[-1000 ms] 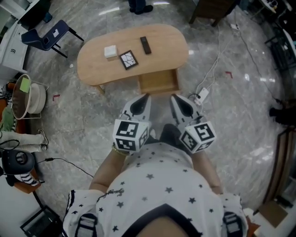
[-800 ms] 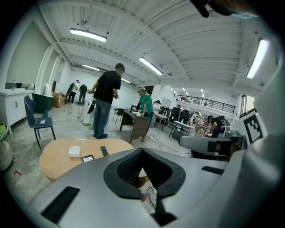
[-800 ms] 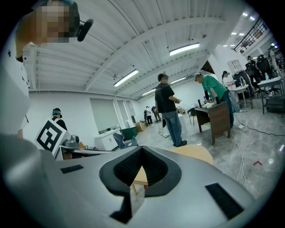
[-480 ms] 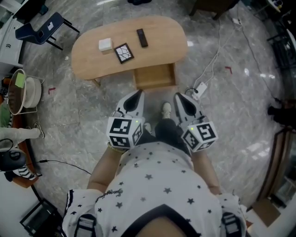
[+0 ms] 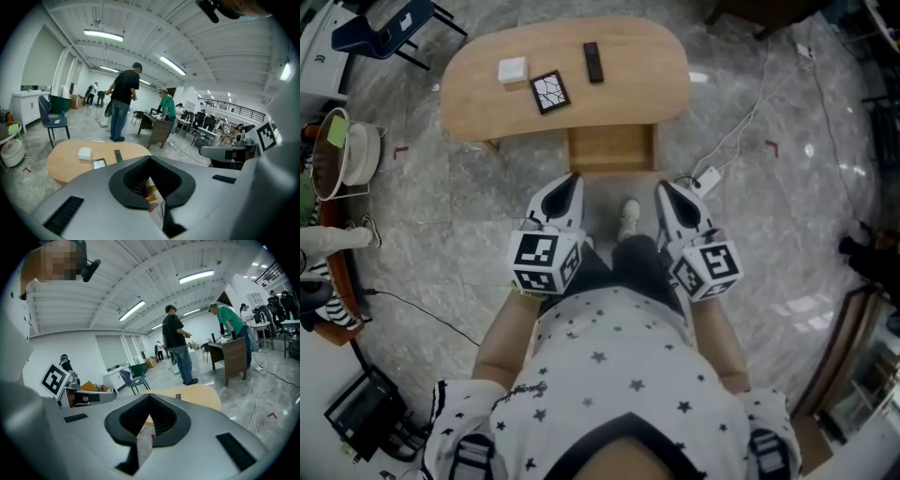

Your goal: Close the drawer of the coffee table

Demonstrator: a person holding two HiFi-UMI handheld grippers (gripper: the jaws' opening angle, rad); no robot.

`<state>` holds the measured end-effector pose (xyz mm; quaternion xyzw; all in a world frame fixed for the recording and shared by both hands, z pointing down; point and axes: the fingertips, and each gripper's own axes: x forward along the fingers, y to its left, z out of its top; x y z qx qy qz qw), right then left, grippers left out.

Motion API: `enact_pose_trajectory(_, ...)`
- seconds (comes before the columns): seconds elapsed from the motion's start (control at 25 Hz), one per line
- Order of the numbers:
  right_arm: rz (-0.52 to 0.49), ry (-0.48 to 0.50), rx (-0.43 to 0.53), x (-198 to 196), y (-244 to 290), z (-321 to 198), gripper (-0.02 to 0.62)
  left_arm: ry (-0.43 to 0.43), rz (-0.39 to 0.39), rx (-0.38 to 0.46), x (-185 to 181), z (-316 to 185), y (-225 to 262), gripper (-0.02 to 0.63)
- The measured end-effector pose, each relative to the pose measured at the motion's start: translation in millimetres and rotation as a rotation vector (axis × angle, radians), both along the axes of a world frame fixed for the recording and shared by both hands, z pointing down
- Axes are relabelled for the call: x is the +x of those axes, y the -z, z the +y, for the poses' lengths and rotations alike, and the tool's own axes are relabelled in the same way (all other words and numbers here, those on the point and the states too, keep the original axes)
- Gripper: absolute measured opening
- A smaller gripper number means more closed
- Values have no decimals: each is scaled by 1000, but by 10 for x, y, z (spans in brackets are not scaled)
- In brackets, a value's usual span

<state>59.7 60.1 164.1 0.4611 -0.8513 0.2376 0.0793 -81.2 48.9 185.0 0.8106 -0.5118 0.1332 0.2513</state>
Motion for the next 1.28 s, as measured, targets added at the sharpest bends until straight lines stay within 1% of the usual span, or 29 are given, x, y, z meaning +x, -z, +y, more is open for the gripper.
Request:
enact_pose_trajectory(0.16,17,32,-18,117,-169,-153,6,23,-10,-22,50,-81,-140,0)
enact_pose_trajectory(0.4,26,68,-57,192,-390,-340,6,63,-39,-58,47,-176,-364,0)
enact_pose_trajectory(0.6,87,85,-91,287,-671,-446,6,99,-60,-66,4,-246,-619,0)
enact_pose_trajectory(0.96,78,135,-140,457,-1232,-615,6,194,-83,-101,-156,-420,-1172,0)
enact_pose_trajectory(1.12,78,151,-147,527,-1539,-673,6,225,-93,-122,-201,-416,-1445,0)
enact_pose_trajectory(1.28,79,167,-176,575,-1838,-681,6,250,-100,-145,-214,-375,-1714,0)
